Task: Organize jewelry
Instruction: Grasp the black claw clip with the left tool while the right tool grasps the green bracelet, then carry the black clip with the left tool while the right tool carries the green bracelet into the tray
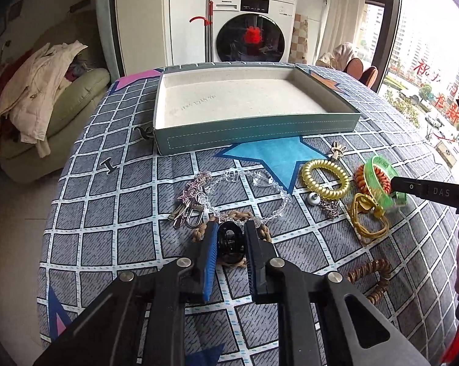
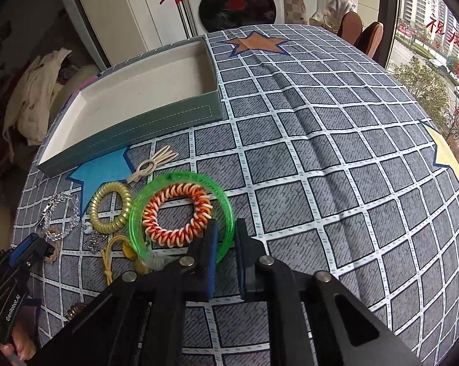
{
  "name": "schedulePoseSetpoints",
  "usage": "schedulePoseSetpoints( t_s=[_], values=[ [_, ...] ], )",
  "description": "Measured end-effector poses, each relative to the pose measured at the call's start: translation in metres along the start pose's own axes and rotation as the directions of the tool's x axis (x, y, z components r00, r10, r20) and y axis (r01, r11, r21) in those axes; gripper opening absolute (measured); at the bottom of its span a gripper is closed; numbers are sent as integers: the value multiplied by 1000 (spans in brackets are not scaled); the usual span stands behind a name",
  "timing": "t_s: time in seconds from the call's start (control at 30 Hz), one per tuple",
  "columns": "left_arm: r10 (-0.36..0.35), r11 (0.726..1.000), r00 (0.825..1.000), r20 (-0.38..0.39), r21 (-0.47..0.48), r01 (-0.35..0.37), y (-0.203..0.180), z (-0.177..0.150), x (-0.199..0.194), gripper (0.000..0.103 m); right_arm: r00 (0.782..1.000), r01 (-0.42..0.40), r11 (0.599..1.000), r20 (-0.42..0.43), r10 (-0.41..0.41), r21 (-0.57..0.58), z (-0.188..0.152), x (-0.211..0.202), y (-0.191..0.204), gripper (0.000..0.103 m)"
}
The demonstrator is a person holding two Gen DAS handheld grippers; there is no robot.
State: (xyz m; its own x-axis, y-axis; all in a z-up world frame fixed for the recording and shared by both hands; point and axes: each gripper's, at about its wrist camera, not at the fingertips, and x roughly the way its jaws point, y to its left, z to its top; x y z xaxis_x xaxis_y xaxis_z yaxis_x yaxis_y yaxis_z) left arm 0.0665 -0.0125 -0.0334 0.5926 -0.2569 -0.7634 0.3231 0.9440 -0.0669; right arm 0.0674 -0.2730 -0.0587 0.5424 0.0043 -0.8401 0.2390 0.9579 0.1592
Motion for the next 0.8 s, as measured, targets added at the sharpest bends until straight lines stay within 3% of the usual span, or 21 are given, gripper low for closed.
schedulePoseSetpoints(
  t_s=[0.43, 0.7, 0.8],
  values=[
    [-68, 995, 996, 51, -73, 72, 17, 12, -27, 37, 996, -52, 998, 76, 48, 47, 4, -23, -14, 7],
    [-195, 962, 979, 67, -179, 204, 33, 32, -35, 37, 992, -82, 996, 100, 78, 29, 18, -29, -3, 7],
    [-190, 962, 979, 79, -187, 202, 37, 43, -37, 37, 991, -92, 996, 104, 90, 16, 24, -30, 3, 7]
  ],
)
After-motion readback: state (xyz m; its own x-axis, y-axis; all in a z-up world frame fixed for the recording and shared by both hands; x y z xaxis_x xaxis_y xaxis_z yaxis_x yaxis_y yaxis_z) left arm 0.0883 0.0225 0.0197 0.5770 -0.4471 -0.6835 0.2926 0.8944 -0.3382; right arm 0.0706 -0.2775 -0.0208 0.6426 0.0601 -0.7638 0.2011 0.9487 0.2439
